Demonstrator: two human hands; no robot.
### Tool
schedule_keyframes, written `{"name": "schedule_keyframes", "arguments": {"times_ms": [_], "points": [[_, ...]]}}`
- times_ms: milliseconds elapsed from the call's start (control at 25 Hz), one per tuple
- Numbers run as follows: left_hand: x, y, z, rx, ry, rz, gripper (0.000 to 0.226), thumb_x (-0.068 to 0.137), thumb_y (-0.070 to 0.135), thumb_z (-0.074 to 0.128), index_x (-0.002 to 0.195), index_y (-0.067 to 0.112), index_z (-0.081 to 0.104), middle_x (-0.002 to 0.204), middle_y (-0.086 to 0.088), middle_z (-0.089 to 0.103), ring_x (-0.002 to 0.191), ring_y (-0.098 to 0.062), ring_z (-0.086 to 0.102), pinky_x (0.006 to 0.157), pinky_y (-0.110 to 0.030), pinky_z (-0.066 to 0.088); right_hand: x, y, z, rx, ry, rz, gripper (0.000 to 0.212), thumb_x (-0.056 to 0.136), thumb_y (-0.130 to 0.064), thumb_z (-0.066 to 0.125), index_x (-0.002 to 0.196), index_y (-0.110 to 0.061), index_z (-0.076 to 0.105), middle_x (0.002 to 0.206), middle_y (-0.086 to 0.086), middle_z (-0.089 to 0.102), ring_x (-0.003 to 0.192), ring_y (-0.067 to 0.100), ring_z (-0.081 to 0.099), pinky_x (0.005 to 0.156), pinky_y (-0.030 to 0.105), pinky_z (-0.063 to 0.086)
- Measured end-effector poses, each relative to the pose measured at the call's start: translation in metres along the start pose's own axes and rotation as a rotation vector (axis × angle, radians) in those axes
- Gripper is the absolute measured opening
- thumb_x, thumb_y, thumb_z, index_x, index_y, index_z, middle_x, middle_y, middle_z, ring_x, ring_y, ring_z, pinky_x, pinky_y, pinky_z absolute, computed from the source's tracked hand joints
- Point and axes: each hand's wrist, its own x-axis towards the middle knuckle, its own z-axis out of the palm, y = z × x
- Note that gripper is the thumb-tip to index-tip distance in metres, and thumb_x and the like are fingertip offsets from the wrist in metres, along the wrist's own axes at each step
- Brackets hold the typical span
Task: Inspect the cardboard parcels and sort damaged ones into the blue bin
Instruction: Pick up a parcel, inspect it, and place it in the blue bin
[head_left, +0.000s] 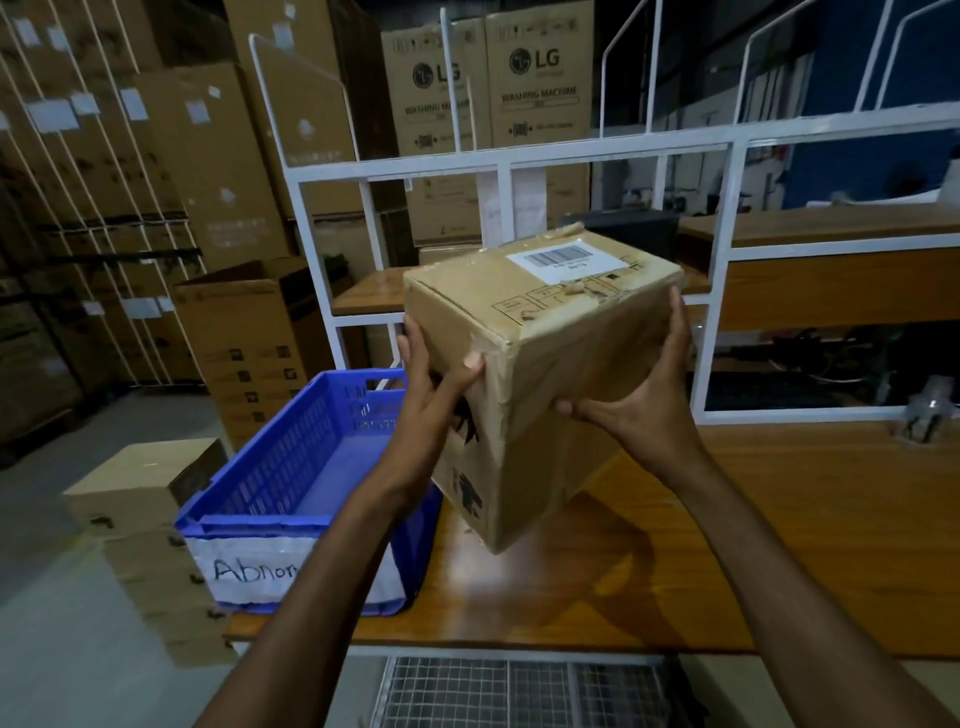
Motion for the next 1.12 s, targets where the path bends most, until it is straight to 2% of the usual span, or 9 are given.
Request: {"name": "schedule_keyframes", "arguments": {"times_ms": [120,240,320,400,520,640,760,960,1120], "points": [[0.011,0.020,-0.009,-0.155,-0.036,0.062,0.110,0.080,0.088,0.060,0.163,0.054,-0.003,0.175,0.003,0.020,0.155,-0.026,0.036,0.120,-0.064,0.036,0.005,-0.017,-0.001,0.028,0.042,-0.081,0.132,0.071,-0.057,0.087,0.165,-0.035,-0.003,0.170,-0.001,-0.001,0.158,0.017,0.009,0.121,0.045,0.026],[0.022,0.046,-0.028,-0.133,-0.014,0.085,0.130,0.070,0.093,0.064,0.168,0.036,0.000,0.167,0.000,0.039,0.145,-0.022,0.052,0.114,-0.058,0.047,0.023,-0.032,0.007,-0.030,0.118,-0.169,0.124,0.083,-0.025,0.087,0.166,-0.023,-0.005,0.169,0.000,0.003,0.158,0.017,0.012,0.125,0.047,0.026],[0.031,0.052,-0.049,-0.123,0.042,0.146,0.112,0.082,0.067,0.072,0.168,0.027,0.012,0.160,-0.005,0.049,0.139,-0.025,0.058,0.112,-0.058,0.049,0.035,-0.036,0.023,-0.035,0.149,-0.165,0.124,0.081,-0.016,0.089,0.166,-0.025,-0.001,0.162,-0.012,0.009,0.155,0.013,0.019,0.122,0.053,0.035],[0.040,0.051,-0.076,-0.141,0.063,0.196,0.095,0.080,0.038,0.068,0.163,0.019,0.027,0.152,-0.008,0.058,0.133,-0.027,0.062,0.107,-0.052,0.053,0.042,-0.036,0.048,-0.037,0.174,-0.147,0.118,0.077,-0.012,0.091,0.164,-0.021,0.012,0.154,-0.011,0.015,0.147,0.013,0.029,0.119,0.039,0.042],[0.055,0.040,-0.127,-0.175,0.060,0.188,0.087,0.077,0.032,0.061,0.159,0.018,0.037,0.148,-0.008,0.062,0.131,-0.030,0.063,0.098,-0.046,0.057,0.045,-0.036,0.098,-0.033,0.168,-0.162,0.106,0.074,-0.005,0.091,0.155,-0.016,0.024,0.151,-0.002,0.025,0.142,0.011,0.033,0.108,0.011,0.040],[0.070,0.022,-0.177,-0.154,0.010,0.149,0.087,0.080,0.035,0.063,0.160,0.013,0.038,0.149,-0.013,0.060,0.132,-0.031,0.063,0.095,-0.038,0.058,0.044,-0.033,0.151,-0.004,0.102,-0.109,0.114,0.075,-0.003,0.089,0.157,-0.028,0.013,0.153,-0.007,0.035,0.136,-0.002,0.036,0.097,0.014,0.046],[0.081,0.012,-0.220,-0.161,0.000,0.155,0.065,0.097,0.016,0.048,0.161,0.008,0.035,0.148,-0.017,0.059,0.116,-0.021,0.072,0.081,-0.027,0.060,0.047,-0.032,0.204,-0.046,0.096,-0.142,0.125,0.075,0.001,0.088,0.158,-0.042,0.005,0.161,-0.006,0.029,0.138,-0.002,0.034,0.100,0.026,0.051],[0.117,-0.015,-0.287,-0.187,0.056,0.109,0.058,0.100,0.015,0.047,0.157,0.017,0.036,0.145,-0.013,0.059,0.118,-0.023,0.070,0.081,-0.030,0.061,0.060,-0.025,0.282,-0.117,0.106,-0.141,0.107,0.073,-0.001,0.090,0.156,-0.035,0.034,0.161,-0.006,0.039,0.142,0.003,0.036,0.113,0.039,0.048],[0.146,-0.052,-0.331,-0.071,0.106,-0.044,0.075,0.082,0.033,0.061,0.151,0.018,0.035,0.146,-0.013,0.056,0.128,-0.030,0.063,0.085,-0.033,0.059,0.063,-0.005,0.330,-0.167,0.080,-0.072,0.104,0.078,-0.005,0.087,0.155,-0.044,0.029,0.161,-0.003,0.038,0.144,0.018,0.040,0.103,0.050,0.056]]}}
